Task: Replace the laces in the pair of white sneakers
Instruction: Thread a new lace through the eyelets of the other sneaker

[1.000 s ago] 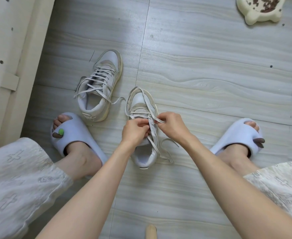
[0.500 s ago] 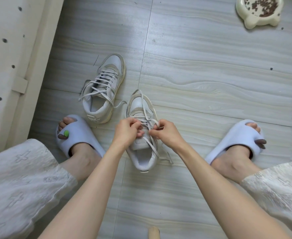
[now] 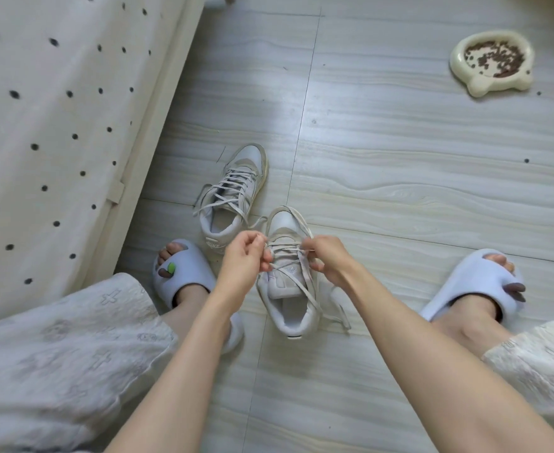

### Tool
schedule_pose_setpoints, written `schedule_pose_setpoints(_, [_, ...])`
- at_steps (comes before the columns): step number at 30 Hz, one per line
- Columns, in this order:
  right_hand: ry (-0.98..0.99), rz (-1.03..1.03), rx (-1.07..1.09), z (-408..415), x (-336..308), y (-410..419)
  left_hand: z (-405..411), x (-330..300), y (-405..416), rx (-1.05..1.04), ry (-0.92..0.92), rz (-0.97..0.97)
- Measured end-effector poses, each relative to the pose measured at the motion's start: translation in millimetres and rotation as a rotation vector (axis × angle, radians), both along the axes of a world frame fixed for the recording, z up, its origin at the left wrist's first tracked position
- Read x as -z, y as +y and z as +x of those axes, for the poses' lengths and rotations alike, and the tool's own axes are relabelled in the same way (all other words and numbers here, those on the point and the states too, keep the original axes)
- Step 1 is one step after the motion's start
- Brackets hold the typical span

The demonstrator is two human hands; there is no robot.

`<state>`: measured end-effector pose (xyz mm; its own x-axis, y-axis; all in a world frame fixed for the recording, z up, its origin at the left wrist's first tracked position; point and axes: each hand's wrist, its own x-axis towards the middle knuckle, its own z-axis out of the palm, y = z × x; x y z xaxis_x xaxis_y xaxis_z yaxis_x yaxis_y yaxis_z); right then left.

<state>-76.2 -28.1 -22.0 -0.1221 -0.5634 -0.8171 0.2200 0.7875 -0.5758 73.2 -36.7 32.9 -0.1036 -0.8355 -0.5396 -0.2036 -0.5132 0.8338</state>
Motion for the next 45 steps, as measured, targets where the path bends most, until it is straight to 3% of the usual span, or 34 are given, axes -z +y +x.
schedule_pose_setpoints(4, [-0.064,-0.122,-0.099,6,-21,-38,-3,-6,5,-0.024,0.074,0.117])
schedule_pose_setpoints(8, [0.042,-0.234,-0.237,8,-36,-62,8,1,3,-0.228,0.138,0.225])
schedule_pose_setpoints(11, [0.165,-0.267,-0.212,-6,-36,-57,12,-1,-6,-0.323,0.133,0.236])
schedule_pose_setpoints(14, [0.26,-0.243,-0.184,-31,-30,-32,5,-25,-21,-0.373,0.325,0.212])
schedule_pose_setpoints(17, [0.291,-0.179,-0.179,-41,-15,2,-5,-62,-37,-0.263,0.47,0.12])
schedule_pose_setpoints(19, [0.305,-0.155,-0.213,-35,-5,17,-7,-73,-45,-0.168,0.317,-0.018])
schedule_pose_setpoints(22, [0.399,-0.153,-0.355,-15,4,27,8,-56,-45,0.044,-0.353,-0.283])
schedule_pose_setpoints(24, [0.526,-0.161,-0.484,-3,8,30,26,-26,-33,0.291,-0.712,-0.224])
schedule_pose_setpoints(28, [0.617,-0.154,-0.554,2,14,33,46,22,0,0.631,-0.812,0.091])
schedule_pose_setpoints(31, [0.588,-0.151,-0.506,-4,13,36,45,25,-2,0.705,-0.836,0.108])
schedule_pose_setpoints(34, [0.602,-0.144,-0.416,-14,14,44,42,8,-16,0.368,-0.542,-0.008])
schedule_pose_setpoints(36, [0.618,-0.123,-0.338,-23,17,51,37,-12,-28,0.005,-0.189,-0.047])
schedule_pose_setpoints(39, [0.573,-0.065,-0.192,-36,15,61,38,-39,-41,-0.535,0.583,0.071])
schedule_pose_setpoints(40, [0.548,-0.047,-0.142,-40,14,64,42,-42,-42,-0.647,0.734,0.113])
schedule_pose_setpoints(41, [0.53,-0.036,-0.106,-44,12,66,45,-43,-42,-0.699,0.764,0.159])
schedule_pose_setpoints(42, [0.521,-0.032,-0.083,-47,11,67,47,-40,-42,-0.678,0.638,0.197])
schedule_pose_setpoints(43, [0.516,-0.034,-0.072,-49,10,69,46,-36,-40,-0.548,0.347,0.207])
schedule_pose_setpoints(45, [0.515,-0.045,-0.071,-50,8,71,41,-15,-29,-0.039,-0.393,0.136])
